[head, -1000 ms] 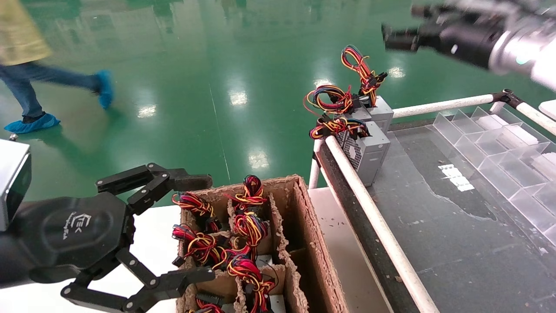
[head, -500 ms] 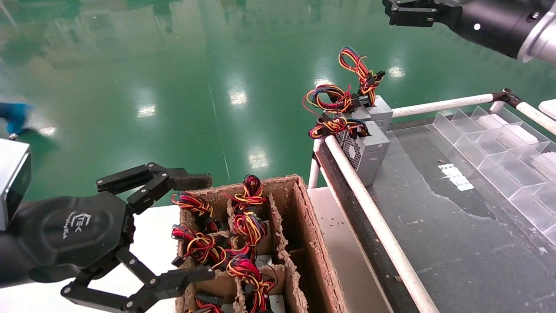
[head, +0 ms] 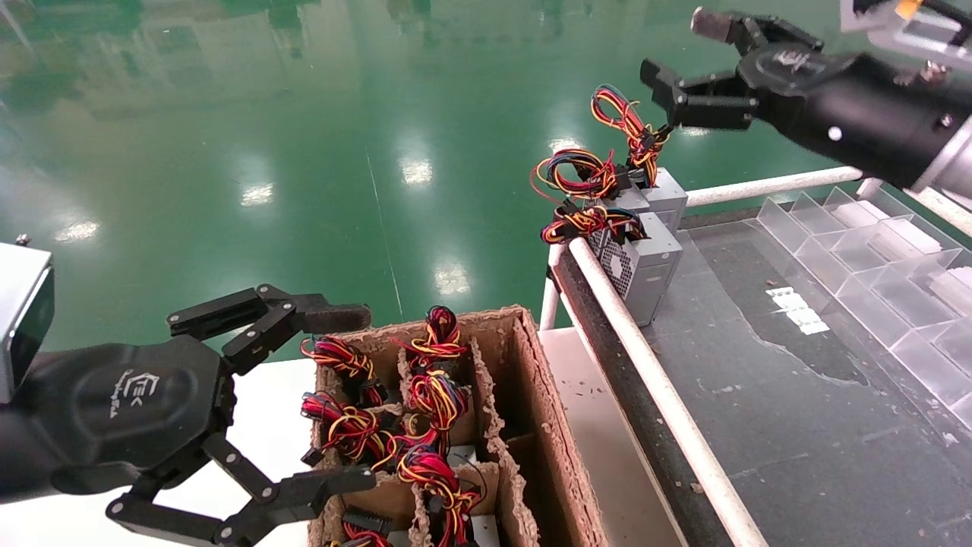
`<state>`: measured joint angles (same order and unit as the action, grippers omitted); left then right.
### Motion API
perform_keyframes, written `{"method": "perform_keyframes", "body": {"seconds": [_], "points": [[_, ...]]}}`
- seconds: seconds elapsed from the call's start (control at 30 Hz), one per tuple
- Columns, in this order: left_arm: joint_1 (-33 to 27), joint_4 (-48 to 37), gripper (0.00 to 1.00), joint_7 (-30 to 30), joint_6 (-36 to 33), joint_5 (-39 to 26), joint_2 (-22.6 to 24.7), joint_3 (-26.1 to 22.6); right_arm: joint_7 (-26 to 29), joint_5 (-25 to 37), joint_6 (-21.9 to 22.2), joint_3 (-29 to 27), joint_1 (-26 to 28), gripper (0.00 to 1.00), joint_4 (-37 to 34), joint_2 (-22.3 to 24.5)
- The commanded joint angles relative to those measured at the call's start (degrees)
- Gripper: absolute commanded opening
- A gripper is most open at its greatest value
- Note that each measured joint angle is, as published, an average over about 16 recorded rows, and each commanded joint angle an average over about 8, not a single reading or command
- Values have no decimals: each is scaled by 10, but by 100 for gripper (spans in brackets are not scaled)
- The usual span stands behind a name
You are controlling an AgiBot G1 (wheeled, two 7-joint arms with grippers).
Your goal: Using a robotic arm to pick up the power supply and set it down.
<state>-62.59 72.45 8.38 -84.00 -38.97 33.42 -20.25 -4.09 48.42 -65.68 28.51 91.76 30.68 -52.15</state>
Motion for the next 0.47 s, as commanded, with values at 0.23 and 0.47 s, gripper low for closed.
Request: {"method": "perform_keyframes", "body": {"seconds": [0.23,0.47], "points": [[0,0,100,0,0,0,0,0,33,-15,-45,-28,-67,100,96,38],[0,0,100,0,0,0,0,0,56,-25,-75,-47,-114,100,162,65]]}}
